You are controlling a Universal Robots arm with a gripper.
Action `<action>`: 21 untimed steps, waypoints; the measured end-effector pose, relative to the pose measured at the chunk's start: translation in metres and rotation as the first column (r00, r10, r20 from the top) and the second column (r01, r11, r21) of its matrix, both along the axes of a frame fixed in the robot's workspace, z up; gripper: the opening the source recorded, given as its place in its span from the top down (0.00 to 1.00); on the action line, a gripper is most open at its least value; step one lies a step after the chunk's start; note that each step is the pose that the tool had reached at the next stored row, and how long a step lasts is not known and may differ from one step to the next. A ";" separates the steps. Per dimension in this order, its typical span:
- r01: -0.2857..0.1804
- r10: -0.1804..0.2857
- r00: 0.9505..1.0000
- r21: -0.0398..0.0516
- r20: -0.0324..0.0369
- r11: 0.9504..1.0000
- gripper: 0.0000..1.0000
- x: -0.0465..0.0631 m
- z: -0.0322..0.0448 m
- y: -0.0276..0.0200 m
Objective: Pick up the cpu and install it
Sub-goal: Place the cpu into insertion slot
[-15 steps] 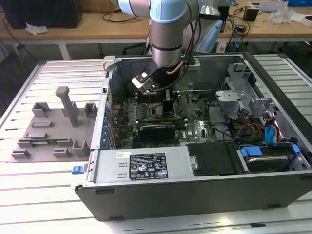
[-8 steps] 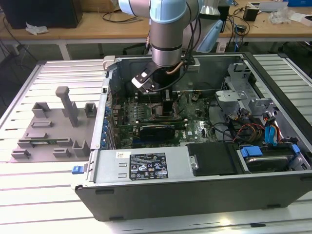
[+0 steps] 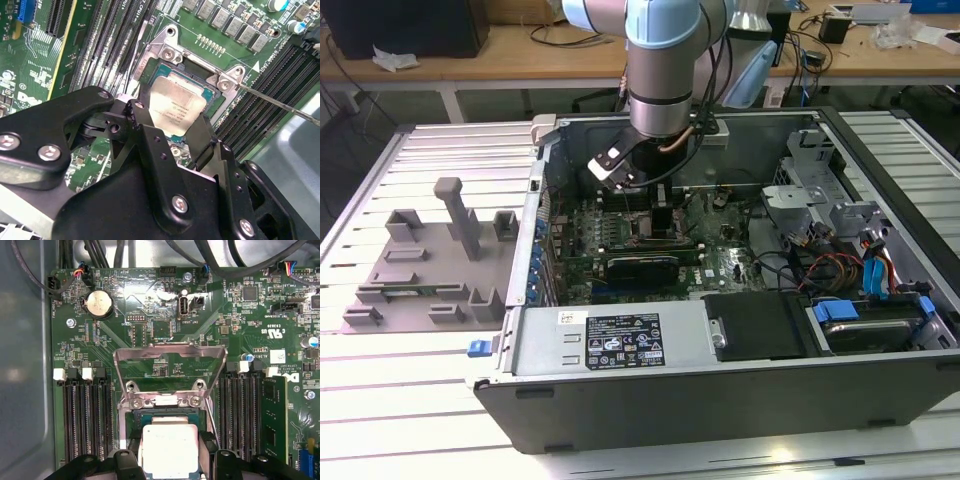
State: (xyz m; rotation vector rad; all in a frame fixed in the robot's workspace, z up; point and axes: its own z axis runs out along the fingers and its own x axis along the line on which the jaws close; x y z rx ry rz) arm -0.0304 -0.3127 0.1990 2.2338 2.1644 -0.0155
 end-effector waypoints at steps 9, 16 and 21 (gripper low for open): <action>0.000 0.000 1.000 -0.001 0.000 1.000 0.47 0.003 -0.0023 -0.0001; 0.000 0.000 1.000 0.001 0.001 1.000 0.40 0.003 -0.0033 0.0002; 0.000 0.000 1.000 0.000 0.000 1.000 0.40 0.003 -0.0031 0.0000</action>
